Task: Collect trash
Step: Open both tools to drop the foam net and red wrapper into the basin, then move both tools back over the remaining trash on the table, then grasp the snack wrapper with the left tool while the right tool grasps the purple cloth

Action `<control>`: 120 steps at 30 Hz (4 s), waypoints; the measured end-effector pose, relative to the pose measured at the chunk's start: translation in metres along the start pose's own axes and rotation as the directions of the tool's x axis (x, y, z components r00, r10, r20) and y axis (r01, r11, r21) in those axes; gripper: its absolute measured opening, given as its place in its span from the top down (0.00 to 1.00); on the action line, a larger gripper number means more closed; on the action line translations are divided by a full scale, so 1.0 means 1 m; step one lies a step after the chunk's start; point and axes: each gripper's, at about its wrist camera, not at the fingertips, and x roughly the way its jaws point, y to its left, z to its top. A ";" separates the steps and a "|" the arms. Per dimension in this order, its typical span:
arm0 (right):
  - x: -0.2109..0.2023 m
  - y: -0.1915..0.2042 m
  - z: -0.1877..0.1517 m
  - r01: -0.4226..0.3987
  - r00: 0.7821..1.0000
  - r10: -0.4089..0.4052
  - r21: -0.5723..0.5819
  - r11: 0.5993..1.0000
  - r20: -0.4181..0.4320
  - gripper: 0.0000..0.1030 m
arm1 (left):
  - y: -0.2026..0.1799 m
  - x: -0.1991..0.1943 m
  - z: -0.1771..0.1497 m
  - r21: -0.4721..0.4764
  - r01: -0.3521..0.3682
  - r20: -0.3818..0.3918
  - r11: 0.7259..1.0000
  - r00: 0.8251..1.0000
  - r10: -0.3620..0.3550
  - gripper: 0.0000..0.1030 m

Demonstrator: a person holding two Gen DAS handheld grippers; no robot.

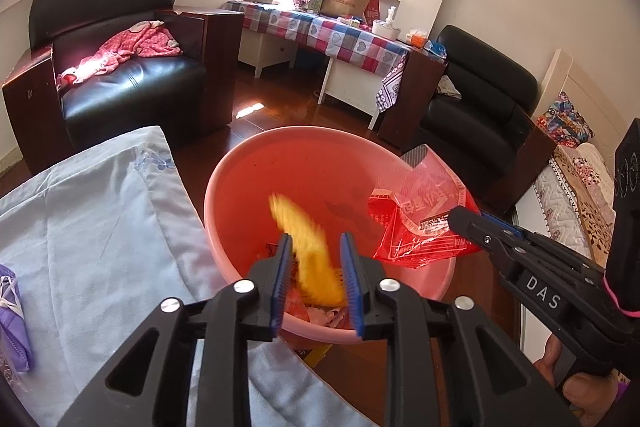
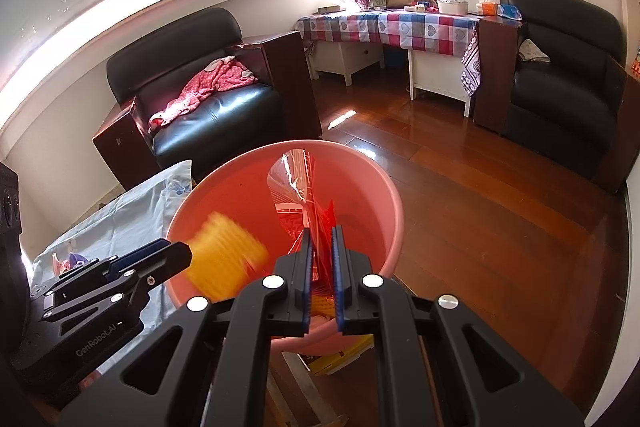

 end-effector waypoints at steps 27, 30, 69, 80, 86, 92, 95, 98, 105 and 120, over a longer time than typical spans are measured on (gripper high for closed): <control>0.005 0.001 -0.005 -0.054 0.998 0.055 0.027 0.998 -0.025 0.67 | -0.001 -0.018 -0.002 -0.022 0.022 0.017 1.000 1.000 -0.021 0.62; 0.005 0.003 -0.005 -0.057 0.998 0.057 0.020 0.998 -0.029 0.67 | 0.000 -0.021 -0.002 -0.027 0.023 0.021 0.999 1.000 -0.022 0.62; -0.005 0.152 -0.031 -0.327 0.940 0.295 -0.216 0.920 -0.170 0.67 | 0.108 -0.184 -0.064 -0.161 -0.275 0.166 0.948 0.939 0.301 0.54; 0.003 0.208 -0.053 -0.419 0.899 0.356 -0.270 0.867 -0.253 0.67 | 0.177 -0.229 -0.108 -0.295 -0.410 0.116 0.863 0.881 0.458 0.54; 0.005 0.223 -0.064 -0.443 0.886 0.364 -0.292 0.847 -0.289 0.67 | 0.205 -0.223 -0.121 -0.344 -0.418 0.062 0.841 0.884 0.464 0.54; 0.010 0.223 -0.067 -0.445 0.880 0.359 -0.279 0.851 -0.310 0.67 | 0.212 -0.205 -0.121 -0.339 -0.421 0.041 0.841 0.887 0.460 0.54; 0.014 0.222 -0.067 -0.450 0.875 0.361 -0.264 0.853 -0.324 0.67 | 0.218 -0.198 -0.120 -0.339 -0.435 0.029 0.834 0.882 0.471 0.54; 0.017 0.223 -0.069 -0.454 0.871 0.362 -0.261 0.852 -0.332 0.67 | 0.227 -0.190 -0.121 -0.352 -0.442 0.008 0.825 0.880 0.475 0.54; 0.019 0.237 -0.074 -0.477 0.857 0.371 -0.279 0.833 -0.358 0.67 | 0.233 -0.182 -0.125 -0.354 -0.424 -0.003 0.834 0.892 0.452 0.74; 0.030 0.288 -0.078 -0.530 0.830 0.383 -0.358 0.769 -0.405 0.67 | 0.239 -0.207 -0.133 -0.401 -0.370 0.047 0.838 0.905 0.422 0.94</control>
